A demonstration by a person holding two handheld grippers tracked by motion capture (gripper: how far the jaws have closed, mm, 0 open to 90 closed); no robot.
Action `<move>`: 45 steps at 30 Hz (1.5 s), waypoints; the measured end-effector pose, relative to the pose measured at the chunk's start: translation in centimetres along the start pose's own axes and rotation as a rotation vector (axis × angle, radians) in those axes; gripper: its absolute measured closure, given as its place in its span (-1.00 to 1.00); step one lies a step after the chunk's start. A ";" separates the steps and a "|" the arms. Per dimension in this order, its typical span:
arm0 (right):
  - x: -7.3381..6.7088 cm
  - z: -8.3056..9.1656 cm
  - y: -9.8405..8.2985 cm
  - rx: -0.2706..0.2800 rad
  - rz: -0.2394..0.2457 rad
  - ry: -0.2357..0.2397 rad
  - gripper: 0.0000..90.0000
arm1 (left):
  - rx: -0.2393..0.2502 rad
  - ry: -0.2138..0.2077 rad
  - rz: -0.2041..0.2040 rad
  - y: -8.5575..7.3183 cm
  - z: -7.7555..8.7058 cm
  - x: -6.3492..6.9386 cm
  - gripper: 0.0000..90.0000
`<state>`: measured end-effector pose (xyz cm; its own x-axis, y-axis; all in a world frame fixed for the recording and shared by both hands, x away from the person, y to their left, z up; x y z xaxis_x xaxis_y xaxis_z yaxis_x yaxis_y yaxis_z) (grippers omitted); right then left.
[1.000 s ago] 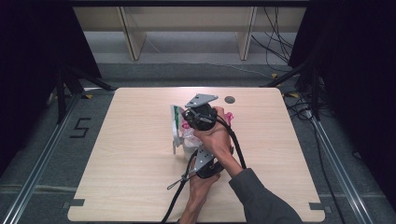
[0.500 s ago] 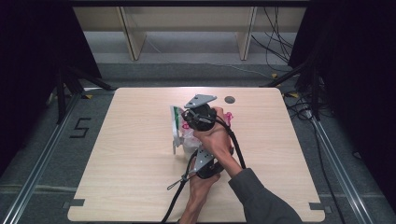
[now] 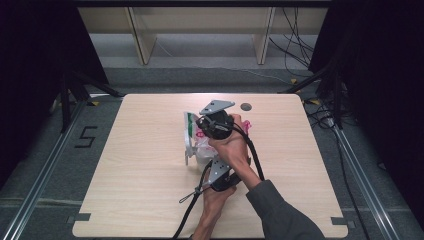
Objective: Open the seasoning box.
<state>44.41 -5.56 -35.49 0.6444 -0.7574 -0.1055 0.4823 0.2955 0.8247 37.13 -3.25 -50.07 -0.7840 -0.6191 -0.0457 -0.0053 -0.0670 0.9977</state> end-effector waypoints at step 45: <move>1.1 2.2 -0.3 0.073 -0.049 0.027 1.00 | -0.061 0.019 -0.005 -0.7 0.0 -0.2 0.66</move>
<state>43.68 -7.75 -34.69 0.6374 -0.7535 -0.1610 0.4697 0.2144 0.8564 37.29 -3.12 -50.81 -0.7723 -0.6332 -0.0522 0.0289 -0.1171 0.9927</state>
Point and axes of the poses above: each handheld gripper's, and its own axes: z roughly backward along the jaws, y roughly out of its top, x roughly to its right, the point moved 1 cm from there along -z, roughly forward along the jaws, and after that the axes turned 15 degrees about -z, right-handed, at the moved point
